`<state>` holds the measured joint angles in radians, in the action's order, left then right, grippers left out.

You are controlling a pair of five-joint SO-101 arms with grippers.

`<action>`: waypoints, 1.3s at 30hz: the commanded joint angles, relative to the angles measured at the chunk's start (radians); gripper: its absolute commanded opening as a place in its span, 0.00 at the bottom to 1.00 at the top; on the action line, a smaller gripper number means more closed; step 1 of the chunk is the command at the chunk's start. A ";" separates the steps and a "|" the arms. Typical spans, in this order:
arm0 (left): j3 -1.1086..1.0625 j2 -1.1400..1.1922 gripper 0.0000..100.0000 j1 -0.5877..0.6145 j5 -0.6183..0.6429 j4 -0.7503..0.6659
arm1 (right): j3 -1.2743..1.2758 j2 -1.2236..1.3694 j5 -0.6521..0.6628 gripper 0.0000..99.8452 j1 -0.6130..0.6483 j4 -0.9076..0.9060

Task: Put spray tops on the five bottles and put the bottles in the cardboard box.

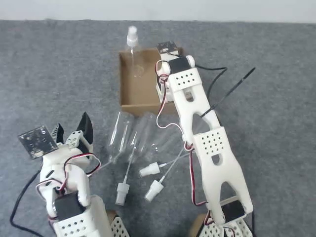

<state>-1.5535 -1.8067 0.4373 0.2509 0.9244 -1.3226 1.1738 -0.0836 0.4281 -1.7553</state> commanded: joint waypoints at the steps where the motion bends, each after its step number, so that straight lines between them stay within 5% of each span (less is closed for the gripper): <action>1: 0.010 -0.017 0.26 0.006 -0.006 -0.038 | 0.078 -0.170 -0.006 0.01 -0.005 -0.045; 39: 0.010 -0.017 0.26 0.006 -0.006 -0.038 | 0.236 -0.315 -0.002 0.01 0.005 -0.045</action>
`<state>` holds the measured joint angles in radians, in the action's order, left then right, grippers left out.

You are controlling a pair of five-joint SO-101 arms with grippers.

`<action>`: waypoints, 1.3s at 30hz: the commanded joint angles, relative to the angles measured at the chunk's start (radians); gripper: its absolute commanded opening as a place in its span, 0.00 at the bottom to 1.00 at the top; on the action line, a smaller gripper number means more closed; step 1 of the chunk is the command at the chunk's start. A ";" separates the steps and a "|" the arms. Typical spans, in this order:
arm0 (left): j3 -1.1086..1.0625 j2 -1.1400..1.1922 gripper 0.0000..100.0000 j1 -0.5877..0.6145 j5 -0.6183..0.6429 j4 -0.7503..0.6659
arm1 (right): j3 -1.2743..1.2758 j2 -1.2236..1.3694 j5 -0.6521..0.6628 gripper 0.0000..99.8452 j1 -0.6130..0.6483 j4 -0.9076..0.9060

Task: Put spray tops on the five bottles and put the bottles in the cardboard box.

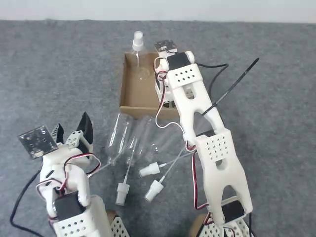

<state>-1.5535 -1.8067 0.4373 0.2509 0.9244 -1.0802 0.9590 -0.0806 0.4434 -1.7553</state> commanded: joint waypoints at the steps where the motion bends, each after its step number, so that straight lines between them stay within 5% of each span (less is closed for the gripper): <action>1: 0.010 -0.017 0.26 0.006 -0.006 -0.038 | -0.006 -0.108 -0.005 0.01 -0.010 -0.045; 30: 0.010 -0.017 0.26 0.006 -0.006 -0.038 | 0.442 -0.737 -0.003 0.01 0.065 -0.041; 39: 0.008 -0.017 0.26 0.006 -0.006 -0.038 | 0.609 -0.918 0.106 0.01 0.094 -0.039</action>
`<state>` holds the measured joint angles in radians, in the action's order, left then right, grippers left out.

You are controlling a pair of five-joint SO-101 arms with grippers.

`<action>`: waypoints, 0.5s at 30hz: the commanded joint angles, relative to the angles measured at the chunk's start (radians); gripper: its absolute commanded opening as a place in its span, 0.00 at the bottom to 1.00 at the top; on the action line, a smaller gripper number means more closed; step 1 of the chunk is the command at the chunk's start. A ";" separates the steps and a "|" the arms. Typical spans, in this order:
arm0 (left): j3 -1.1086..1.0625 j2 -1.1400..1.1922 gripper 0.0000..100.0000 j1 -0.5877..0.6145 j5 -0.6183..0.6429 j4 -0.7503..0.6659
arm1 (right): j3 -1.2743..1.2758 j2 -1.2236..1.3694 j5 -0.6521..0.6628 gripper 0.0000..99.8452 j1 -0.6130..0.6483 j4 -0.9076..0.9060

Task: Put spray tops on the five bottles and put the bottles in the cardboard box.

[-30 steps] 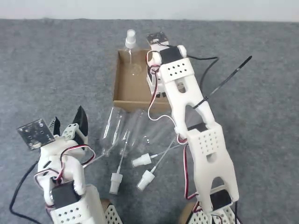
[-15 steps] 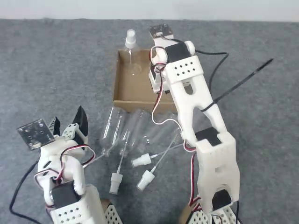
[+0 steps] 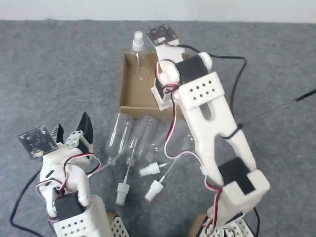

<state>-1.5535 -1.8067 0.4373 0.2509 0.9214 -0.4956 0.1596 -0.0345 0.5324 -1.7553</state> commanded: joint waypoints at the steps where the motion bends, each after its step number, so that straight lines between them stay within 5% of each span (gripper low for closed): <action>1: 0.008 -0.017 0.26 0.006 -0.006 -0.035 | 0.041 -0.133 0.080 0.01 0.005 -0.039; 15: 0.008 -0.017 0.26 0.006 -0.008 -0.035 | 0.344 -0.415 0.381 0.01 0.010 -0.038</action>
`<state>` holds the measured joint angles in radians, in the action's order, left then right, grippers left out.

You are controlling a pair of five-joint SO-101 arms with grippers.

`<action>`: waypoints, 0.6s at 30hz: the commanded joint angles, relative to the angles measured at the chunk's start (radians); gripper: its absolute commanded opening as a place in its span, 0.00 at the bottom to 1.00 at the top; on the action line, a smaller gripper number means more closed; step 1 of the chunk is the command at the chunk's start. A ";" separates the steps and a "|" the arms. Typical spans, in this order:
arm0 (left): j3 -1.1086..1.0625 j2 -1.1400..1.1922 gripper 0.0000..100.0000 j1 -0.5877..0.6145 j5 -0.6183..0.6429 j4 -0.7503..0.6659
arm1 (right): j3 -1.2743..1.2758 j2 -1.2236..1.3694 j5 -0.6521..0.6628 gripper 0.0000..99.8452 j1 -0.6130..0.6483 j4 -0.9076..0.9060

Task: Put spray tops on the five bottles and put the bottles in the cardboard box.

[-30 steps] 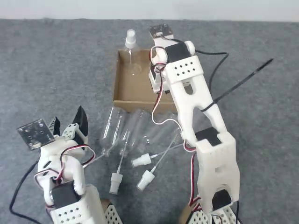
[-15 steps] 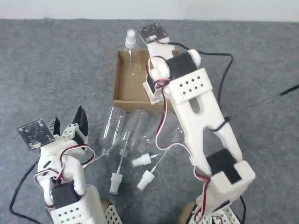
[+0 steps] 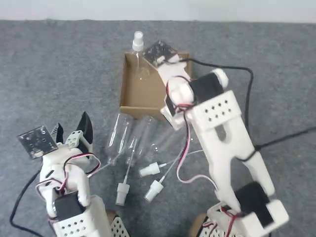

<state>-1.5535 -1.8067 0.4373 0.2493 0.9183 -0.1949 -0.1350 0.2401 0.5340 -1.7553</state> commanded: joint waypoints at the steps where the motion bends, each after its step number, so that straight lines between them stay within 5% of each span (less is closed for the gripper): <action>1: 0.008 -0.017 0.26 0.006 -0.006 -0.032 | 0.061 -0.136 0.132 0.01 0.008 -0.038; 14: 0.008 -0.017 0.26 0.006 -0.006 -0.032 | 0.239 -0.168 0.482 0.02 0.010 0.012; 18: 0.008 -0.017 0.26 0.008 -0.006 -0.032 | 0.273 -0.166 0.534 0.10 0.050 0.012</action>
<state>-1.5535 -1.8067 0.4373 0.2493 0.9183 0.0568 -0.2578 0.7173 0.5401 -1.7476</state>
